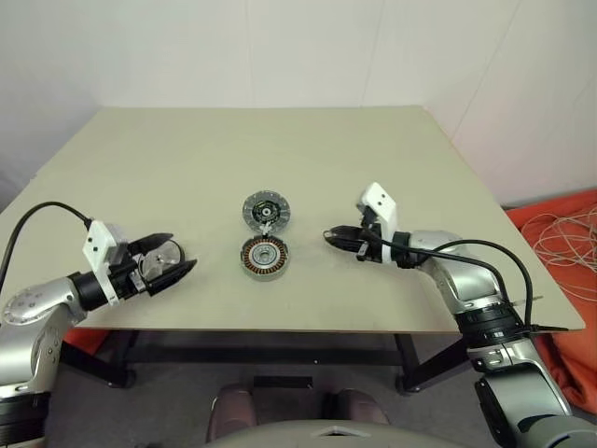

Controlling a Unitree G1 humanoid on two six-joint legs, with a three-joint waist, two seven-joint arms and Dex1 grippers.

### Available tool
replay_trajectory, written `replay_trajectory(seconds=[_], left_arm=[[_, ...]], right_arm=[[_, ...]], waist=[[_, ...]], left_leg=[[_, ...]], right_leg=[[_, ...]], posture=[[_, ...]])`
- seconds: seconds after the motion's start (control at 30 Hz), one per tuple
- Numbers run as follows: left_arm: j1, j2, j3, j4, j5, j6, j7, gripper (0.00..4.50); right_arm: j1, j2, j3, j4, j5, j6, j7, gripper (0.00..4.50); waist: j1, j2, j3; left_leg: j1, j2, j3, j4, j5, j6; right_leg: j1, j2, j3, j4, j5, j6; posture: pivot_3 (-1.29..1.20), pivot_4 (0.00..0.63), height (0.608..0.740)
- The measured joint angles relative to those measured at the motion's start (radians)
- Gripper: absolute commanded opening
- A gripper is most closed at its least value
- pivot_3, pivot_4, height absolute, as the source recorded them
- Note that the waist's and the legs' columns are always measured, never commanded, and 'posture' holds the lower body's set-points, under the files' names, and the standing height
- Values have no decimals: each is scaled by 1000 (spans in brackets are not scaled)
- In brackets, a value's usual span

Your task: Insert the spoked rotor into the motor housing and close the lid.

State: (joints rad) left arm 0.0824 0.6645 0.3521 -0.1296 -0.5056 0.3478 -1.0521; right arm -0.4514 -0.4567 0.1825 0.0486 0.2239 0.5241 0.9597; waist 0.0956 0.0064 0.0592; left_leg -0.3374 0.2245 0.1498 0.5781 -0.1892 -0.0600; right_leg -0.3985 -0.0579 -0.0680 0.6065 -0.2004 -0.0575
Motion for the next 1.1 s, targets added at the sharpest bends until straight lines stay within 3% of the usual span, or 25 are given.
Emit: replay_trajectory(seconds=[0.23,0.47,0.9,1.1], left_arm=[[21,0,-5,-6,-13,-1,7,4500],[30,-1,-8,-9,-22,-1,18,4500],[26,-1,-13,-10,-28,4,27,4500],[25,-1,-16,-10,-34,10,28,4500]], right_arm=[[-66,56,115,-82,13,111,29,652],[-171,144,157,73,-12,87,16,652],[-240,293,176,332,-71,-44,-14,652],[-241,311,180,376,-88,-77,-14,652]], waist=[[-1,-1,0],[-1,-1,0],[-4,-1,0],[-3,-2,0]], left_leg=[[2,0,0,0,0,-1],[3,0,0,0,1,-1],[2,0,0,-2,1,-2],[3,-1,0,-2,1,-2]], right_leg=[[0,0,1,0,0,0],[1,0,2,0,0,0],[0,0,2,1,0,0],[0,0,2,1,0,0]], posture=[[0,0,740],[0,0,740],[0,0,740],[0,0,740]])
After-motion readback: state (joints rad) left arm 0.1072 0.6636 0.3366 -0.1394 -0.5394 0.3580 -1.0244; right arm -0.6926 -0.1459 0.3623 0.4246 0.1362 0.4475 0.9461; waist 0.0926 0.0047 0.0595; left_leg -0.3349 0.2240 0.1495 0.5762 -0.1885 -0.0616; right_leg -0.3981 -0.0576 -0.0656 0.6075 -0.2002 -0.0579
